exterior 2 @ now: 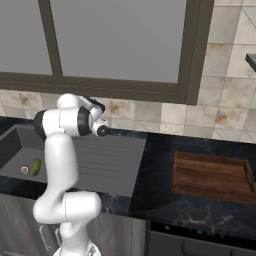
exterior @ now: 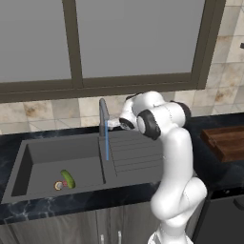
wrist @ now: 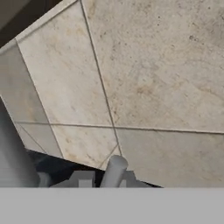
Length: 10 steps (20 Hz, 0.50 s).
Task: Pick up all produce items and place them in the sink. Turn on the sink faucet to wash them. Then turn the sink off and put them in the tray.
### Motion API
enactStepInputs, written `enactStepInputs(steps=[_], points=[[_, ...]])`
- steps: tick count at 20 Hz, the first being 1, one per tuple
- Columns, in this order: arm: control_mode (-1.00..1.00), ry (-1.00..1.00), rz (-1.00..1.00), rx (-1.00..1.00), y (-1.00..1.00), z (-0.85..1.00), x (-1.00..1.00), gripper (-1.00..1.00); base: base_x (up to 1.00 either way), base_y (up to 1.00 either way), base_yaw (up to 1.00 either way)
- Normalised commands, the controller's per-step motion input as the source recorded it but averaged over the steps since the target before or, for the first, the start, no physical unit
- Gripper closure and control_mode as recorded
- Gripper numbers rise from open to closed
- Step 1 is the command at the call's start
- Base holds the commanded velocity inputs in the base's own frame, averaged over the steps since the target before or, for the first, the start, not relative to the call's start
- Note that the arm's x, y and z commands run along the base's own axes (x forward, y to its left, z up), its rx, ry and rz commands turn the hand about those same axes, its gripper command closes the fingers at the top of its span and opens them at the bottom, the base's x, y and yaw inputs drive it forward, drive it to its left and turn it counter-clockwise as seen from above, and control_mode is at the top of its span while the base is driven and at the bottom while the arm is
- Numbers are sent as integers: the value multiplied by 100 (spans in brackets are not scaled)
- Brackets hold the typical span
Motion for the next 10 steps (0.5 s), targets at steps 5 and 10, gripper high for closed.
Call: enactStepInputs(steps=[5, 10], points=[[-100, -14, 31, 0, 28, 30, 0, 100, 0, 0, 0], [-100, -13, 27, 0, 41, 31, 0, 100, 0, 0, 0]])
